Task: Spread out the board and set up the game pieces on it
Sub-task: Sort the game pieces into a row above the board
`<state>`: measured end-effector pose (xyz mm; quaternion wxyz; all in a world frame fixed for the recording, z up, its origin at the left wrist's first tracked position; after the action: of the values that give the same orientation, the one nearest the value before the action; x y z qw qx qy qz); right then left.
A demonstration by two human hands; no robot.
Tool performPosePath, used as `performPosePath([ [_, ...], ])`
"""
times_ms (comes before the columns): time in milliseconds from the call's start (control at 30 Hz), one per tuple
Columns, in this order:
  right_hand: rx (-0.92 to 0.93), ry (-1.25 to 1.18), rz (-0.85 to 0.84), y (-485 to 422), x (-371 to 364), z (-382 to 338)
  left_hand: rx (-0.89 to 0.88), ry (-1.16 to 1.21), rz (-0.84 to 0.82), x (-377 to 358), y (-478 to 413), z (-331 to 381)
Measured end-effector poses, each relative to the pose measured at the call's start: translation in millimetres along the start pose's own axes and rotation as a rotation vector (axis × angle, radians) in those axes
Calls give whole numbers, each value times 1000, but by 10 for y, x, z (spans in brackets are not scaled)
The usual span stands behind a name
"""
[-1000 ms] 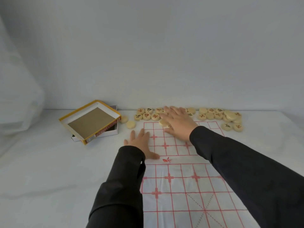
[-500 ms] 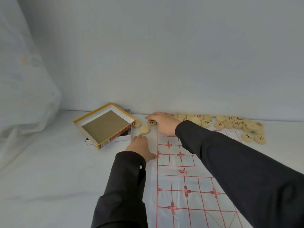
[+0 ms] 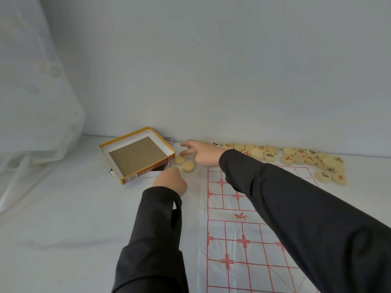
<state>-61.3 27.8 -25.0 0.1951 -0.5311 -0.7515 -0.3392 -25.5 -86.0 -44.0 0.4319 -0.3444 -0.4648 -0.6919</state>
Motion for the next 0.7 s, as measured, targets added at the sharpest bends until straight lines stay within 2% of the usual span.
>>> performPosePath([
  [100, 32, -32, 17, 73, 25, 19, 1, 3, 15, 32, 2, -44],
  [200, 60, -46, 143, 162, 45, 53, 15, 4, 49, 77, -6, -126],
  [267, 89, 64, 197, 218, 11, 62, 20, 45, 61, 82, -22, -191],
  [367, 95, 382, 161, 256, -111, 103, -7, 130, 40, 45, -24, -199],
  [433, 100, 495, 194, 243, -182, 109, -18, 164, 15, 22, -12, -190],
  [567, 142, 581, 295, 222, -247, 65, -13, 170, -32, 2, -16, -208],
  [700, 117, 549, 311, 215, -271, 24, 11, 141, -74, 26, -9, -243],
])
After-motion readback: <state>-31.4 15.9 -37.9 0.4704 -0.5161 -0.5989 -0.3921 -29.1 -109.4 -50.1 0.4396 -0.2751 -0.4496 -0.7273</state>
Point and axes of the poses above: each hand's wrist, its own y-axis away from the middle knuckle, its own x-axis out of the back of the hand, z = x × y, the point moved 4 cm from there along -y, towards the middle knuckle, and after that the axes turned 5 degrees about -y, right-handed, at the moved point
